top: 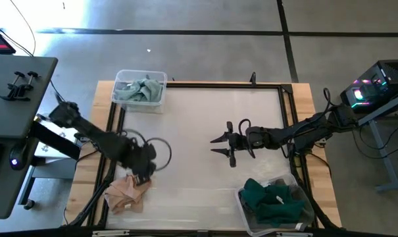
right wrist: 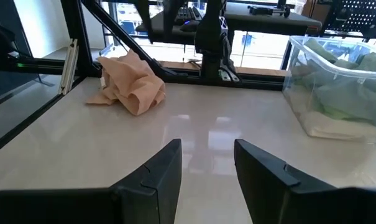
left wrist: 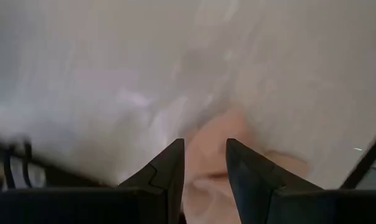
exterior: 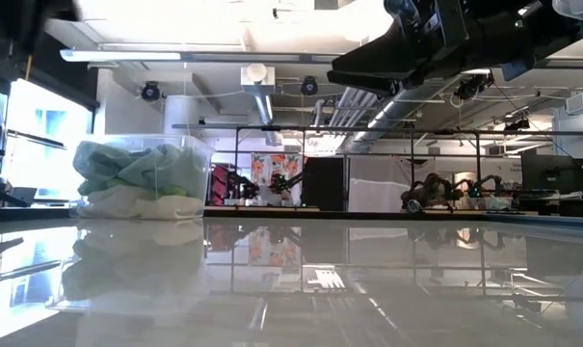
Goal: Sort towels by color in basket
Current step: Put the light orange towel into the top transparent bin
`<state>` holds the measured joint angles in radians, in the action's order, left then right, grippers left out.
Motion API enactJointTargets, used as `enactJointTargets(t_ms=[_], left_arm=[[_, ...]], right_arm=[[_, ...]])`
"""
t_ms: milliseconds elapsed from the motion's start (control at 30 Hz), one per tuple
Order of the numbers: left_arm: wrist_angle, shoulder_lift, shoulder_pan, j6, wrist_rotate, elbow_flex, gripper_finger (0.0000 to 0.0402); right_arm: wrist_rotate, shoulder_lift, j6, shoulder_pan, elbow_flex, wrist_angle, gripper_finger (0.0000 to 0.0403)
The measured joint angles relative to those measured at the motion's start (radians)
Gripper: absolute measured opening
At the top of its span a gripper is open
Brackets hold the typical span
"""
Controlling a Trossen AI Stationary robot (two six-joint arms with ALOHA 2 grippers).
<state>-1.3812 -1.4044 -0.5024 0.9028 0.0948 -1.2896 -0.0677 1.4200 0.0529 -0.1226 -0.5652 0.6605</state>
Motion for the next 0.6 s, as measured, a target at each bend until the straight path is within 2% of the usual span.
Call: enactJointTargets(t_ms=[133,300,467,600], left_arm=[[-0.022,-0.073,-0.085,0.175,-0.041,0.0,0.0126],[-0.016,-0.119,-0.144,0.292,-0.078,0.013,0.0184],[0.07,-0.105,-0.167,0.381,-0.271,0.204,0.0246],[0.28,-0.094,-0.185,0.395,-0.418,0.384,0.0276]], right_arm=[[0.0,0.0,0.017,0.0,0.0,0.006,0.0145],[0.0,0.0,0.037,0.0,0.0,0.014,0.0145],[0.0,0.0,0.041,0.0,0.0,0.018,0.0145],[0.015,0.0,0.042,0.0,0.0,0.017,0.0145]])
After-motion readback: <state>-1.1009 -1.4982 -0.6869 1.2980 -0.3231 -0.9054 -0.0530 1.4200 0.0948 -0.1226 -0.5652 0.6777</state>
